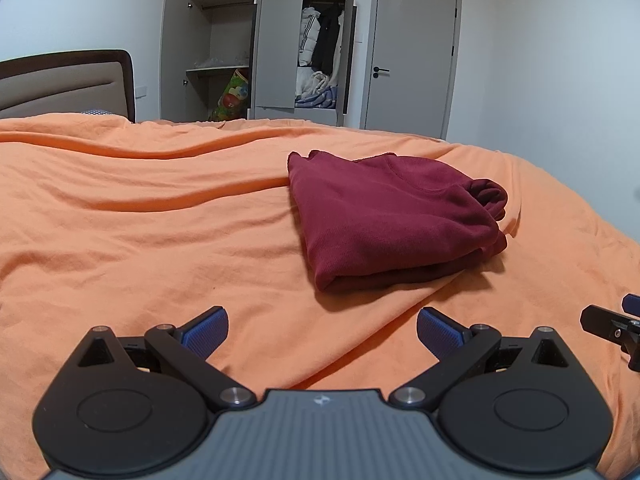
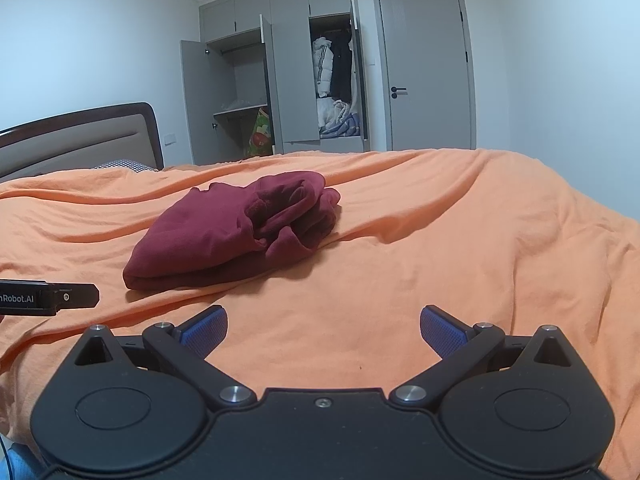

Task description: Fold small clothes

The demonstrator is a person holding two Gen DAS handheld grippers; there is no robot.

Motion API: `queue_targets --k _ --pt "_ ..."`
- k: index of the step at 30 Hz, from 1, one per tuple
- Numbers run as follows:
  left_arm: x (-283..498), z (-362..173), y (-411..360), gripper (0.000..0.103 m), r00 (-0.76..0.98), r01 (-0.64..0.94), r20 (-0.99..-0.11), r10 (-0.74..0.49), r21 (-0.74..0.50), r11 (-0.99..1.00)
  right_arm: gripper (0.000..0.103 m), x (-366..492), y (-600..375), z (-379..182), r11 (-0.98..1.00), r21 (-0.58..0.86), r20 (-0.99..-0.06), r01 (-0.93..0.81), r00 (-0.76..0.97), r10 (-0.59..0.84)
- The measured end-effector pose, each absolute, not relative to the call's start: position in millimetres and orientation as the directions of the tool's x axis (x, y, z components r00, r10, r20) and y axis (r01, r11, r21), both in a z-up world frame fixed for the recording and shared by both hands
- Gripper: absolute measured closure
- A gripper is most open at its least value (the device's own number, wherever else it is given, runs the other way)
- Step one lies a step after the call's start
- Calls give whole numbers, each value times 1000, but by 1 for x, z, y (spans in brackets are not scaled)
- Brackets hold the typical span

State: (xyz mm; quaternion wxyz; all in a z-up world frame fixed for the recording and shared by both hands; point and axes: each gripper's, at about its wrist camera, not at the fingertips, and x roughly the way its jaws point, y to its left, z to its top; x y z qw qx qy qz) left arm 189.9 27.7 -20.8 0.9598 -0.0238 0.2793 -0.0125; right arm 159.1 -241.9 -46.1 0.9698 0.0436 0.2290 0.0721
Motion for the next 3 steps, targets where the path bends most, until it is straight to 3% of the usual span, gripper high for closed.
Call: queue_targets --k 3 --pt "192 -22 28 1 840 12 -542 -39 -53 999 1 162 -242 -47 986 119 -444 -120 881 161"
